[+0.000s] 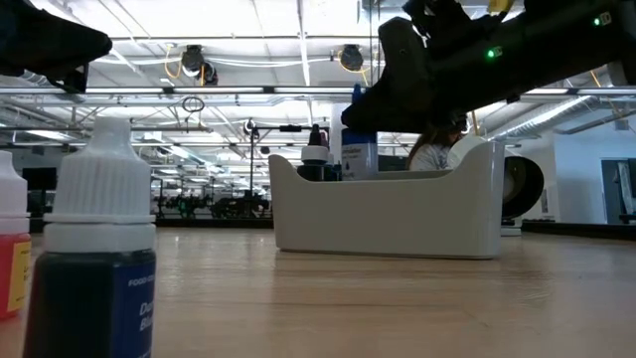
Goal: Pick & Place food coloring
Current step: Adjust the big blue food coloring in the gray bin
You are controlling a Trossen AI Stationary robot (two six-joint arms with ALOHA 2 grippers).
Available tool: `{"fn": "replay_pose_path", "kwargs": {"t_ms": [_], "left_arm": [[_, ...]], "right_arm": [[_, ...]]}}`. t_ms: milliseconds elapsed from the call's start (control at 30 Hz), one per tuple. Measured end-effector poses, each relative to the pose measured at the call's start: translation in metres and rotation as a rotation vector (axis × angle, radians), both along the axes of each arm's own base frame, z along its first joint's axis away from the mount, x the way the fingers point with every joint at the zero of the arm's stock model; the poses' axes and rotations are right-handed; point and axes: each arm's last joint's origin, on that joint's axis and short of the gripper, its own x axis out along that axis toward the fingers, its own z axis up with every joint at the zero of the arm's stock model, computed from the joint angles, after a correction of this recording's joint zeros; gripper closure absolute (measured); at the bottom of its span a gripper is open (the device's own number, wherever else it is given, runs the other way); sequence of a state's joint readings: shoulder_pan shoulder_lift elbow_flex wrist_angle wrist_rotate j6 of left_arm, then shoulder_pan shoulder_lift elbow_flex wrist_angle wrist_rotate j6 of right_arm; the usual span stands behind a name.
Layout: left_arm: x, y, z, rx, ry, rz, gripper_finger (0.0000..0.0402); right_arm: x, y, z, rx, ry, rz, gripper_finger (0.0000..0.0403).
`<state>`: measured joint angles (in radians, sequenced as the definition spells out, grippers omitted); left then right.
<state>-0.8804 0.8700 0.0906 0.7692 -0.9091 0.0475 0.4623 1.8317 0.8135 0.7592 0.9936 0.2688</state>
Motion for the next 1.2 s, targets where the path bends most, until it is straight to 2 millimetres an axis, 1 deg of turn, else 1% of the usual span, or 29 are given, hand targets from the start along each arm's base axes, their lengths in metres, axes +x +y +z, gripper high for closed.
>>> {"fn": "replay_pose_path", "kwargs": {"t_ms": [100, 267, 367, 633, 833, 1000, 1200], "left_arm": [[0.000, 0.000, 0.000, -0.001, -0.001, 0.000, 0.0364], [0.000, 0.000, 0.000, -0.003, -0.002, 0.000, 0.0364], [0.000, 0.000, 0.000, -0.004, -0.002, 0.000, 0.0364], [0.000, 0.000, 0.000, -0.004, -0.002, -0.001, 0.0364], [0.000, 0.000, 0.000, -0.005, -0.002, -0.001, 0.0364], [0.000, 0.000, 0.000, -0.005, -0.002, -0.002, 0.0364], [0.000, 0.000, 0.000, -0.007, -0.003, -0.002, 0.0364]], "right_arm": [[0.001, 0.000, -0.003, 0.005, -0.001, -0.003, 0.0292], [0.006, -0.003, -0.014, 0.034, -0.033, -0.017, 0.0292], [0.007, -0.003, -0.023, 0.023, -0.021, -0.020, 0.0292], [0.008, -0.003, -0.023, 0.019, -0.025, -0.019, 0.0292], [0.006, -0.004, -0.029, 0.041, 0.007, -0.035, 0.0292], [0.008, -0.007, -0.027, 0.035, 0.000, -0.038, 0.0292], [0.010, -0.010, -0.040, 0.081, -0.021, -0.076, 0.0287]]}}
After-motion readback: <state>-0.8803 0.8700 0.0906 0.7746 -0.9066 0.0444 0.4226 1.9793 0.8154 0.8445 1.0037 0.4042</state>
